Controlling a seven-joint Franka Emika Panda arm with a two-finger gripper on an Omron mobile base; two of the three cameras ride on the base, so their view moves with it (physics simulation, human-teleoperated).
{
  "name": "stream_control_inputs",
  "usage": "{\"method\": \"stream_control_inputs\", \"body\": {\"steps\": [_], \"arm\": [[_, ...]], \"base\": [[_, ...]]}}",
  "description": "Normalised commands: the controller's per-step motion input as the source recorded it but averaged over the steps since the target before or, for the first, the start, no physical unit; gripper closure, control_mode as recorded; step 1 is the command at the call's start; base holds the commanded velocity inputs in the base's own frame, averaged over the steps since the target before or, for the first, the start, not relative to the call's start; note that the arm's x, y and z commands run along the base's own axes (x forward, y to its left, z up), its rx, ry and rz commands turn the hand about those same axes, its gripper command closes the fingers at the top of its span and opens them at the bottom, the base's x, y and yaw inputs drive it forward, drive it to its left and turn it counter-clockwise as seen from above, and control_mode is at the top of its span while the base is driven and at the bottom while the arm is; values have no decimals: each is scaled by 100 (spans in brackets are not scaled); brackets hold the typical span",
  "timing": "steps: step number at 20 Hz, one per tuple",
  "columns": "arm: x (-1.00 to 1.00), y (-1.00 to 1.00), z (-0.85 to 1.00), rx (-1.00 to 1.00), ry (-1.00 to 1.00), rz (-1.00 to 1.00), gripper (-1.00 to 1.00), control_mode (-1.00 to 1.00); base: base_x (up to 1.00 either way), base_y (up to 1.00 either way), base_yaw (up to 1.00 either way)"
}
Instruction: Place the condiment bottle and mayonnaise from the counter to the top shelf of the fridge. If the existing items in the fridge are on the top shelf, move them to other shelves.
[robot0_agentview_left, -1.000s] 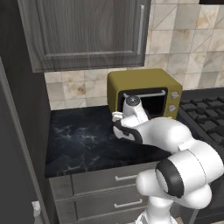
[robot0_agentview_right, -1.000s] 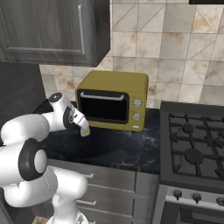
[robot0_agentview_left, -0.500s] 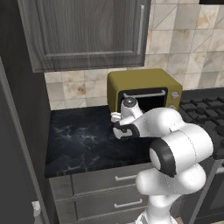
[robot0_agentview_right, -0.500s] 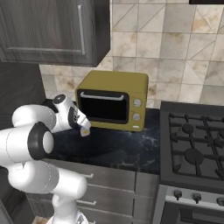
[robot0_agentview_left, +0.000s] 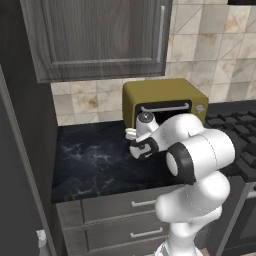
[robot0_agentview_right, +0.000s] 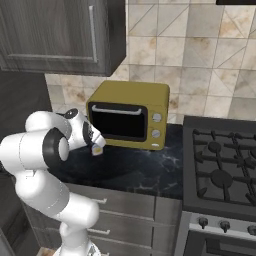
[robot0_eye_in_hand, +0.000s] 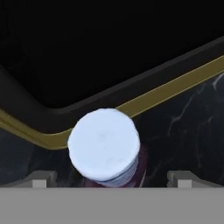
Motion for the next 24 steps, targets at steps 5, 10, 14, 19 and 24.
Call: {"method": "stream_control_inputs", "body": {"steps": [5, 10, 14, 19, 24], "arm": [[12, 0, -11, -1, 0, 0, 100, -100], [2, -1, -8, -2, 0, 0, 100, -100], [0, -2, 0, 0, 0, 0, 100, -100], [-20, 0, 8, 0, 0, 0, 100, -100], [-92, 10, 66, 0, -11, -1, 100, -100]], "base": [[0, 0, 0], [0, 0, 0], [0, 0, 0], [0, 0, 0], [0, 0, 0]]}}
